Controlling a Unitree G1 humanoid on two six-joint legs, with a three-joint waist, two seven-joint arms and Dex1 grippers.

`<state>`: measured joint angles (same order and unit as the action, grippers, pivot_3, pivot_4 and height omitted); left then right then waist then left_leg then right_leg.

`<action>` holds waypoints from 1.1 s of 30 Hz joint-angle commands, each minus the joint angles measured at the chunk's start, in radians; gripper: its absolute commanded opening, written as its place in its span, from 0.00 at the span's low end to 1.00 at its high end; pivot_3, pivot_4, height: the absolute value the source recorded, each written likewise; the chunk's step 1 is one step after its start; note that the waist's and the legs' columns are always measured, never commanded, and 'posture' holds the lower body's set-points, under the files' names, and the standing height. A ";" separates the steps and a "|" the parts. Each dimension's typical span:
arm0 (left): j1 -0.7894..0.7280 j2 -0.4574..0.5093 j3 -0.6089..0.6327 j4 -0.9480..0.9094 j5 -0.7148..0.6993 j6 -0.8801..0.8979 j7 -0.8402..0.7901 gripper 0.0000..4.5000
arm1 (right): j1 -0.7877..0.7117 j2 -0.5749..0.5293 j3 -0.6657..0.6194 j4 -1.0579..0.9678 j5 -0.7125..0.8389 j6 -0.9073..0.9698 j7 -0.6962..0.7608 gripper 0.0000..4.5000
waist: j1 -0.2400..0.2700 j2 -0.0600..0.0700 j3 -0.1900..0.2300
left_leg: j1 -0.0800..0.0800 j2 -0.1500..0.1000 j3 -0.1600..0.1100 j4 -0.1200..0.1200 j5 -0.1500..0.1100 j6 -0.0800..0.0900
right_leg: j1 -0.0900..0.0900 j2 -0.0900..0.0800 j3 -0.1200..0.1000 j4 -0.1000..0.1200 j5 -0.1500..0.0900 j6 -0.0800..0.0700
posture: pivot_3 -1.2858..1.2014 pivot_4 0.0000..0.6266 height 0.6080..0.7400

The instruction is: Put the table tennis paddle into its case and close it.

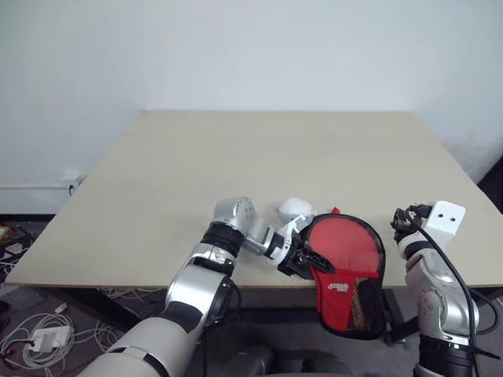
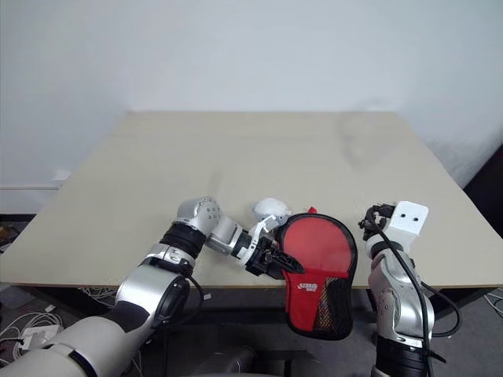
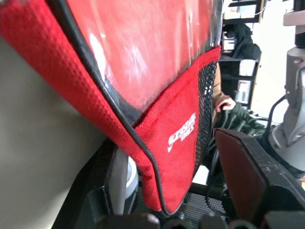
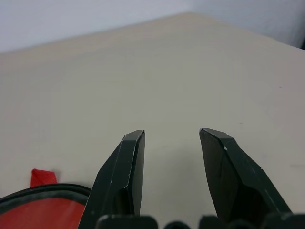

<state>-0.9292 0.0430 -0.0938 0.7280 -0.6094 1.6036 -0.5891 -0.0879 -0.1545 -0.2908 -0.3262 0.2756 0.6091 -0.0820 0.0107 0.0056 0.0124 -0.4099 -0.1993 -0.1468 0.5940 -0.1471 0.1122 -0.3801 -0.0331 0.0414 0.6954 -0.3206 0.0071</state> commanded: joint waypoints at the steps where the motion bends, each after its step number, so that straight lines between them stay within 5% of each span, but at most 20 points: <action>1: -0.006 0.125 -0.080 -0.198 -0.037 -0.078 -0.161 0.61 | -0.010 -0.029 0.060 -0.103 0.058 0.023 0.107 0.44 | -0.010 0.001 0.000 | 0.000 0.000 0.000 -0.001 0.000 0.000 | -0.001 0.000 0.000 0.000 0.000 0.000 | 0.52 0.00 1.00; 7: -0.041 0.316 -0.161 -0.258 0.019 -0.425 -0.508 0.62 | 0.002 -0.058 0.140 -0.146 0.109 0.083 0.208 0.48 | -0.002 0.002 0.000 | 0.000 0.000 0.000 -0.004 0.001 -0.003 | -0.002 0.001 0.000 -0.001 0.000 -0.001 | 0.52 0.00 1.00; 15: -0.248 0.178 -0.085 0.246 0.220 -0.847 -0.371 0.82 | -0.012 -0.095 0.271 -0.047 0.048 0.145 0.256 0.99 | 0.035 0.000 0.001 | 0.000 -0.001 0.000 -0.003 0.002 -0.004 | -0.002 -0.001 0.000 -0.002 0.001 -0.002 | 0.52 0.00 1.00; 20: -0.323 0.068 -0.013 0.468 0.298 -0.994 -0.206 0.82 | -0.038 -0.086 0.273 0.003 0.032 0.166 0.239 0.99 | 0.035 -0.002 0.002 | -0.003 0.000 0.000 -0.002 0.002 -0.004 | -0.003 -0.001 0.000 -0.001 0.001 -0.002 | 0.52 0.00 1.00; 30: -0.299 -0.025 -0.027 0.547 0.463 -1.093 -0.236 0.82 | -0.020 -0.091 0.279 0.015 -0.006 0.177 0.232 0.99 | 0.033 -0.003 0.003 | -0.005 0.000 -0.001 0.000 0.001 -0.003 | -0.004 -0.001 0.000 0.000 0.001 -0.001 | 0.52 0.00 1.00; 33: -0.296 -0.023 -0.036 0.554 0.504 -1.059 -0.263 0.99 | -0.012 -0.085 0.275 0.008 -0.010 0.185 0.228 1.00 | 0.033 -0.003 0.003 | -0.005 0.000 0.000 0.001 0.001 -0.003 | -0.004 -0.001 -0.001 0.000 0.001 -0.001 | 0.52 0.00 1.00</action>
<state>-1.2139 0.0218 -0.1227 1.2901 -0.1287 0.5317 -0.8307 -0.0965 -0.2423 -0.0054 -0.2851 0.2712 0.7930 0.1527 0.0432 0.0022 0.0155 -0.4146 -0.1995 -0.1473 0.5950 -0.1461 0.1097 -0.3838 -0.0339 0.0407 0.6951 -0.3196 0.0057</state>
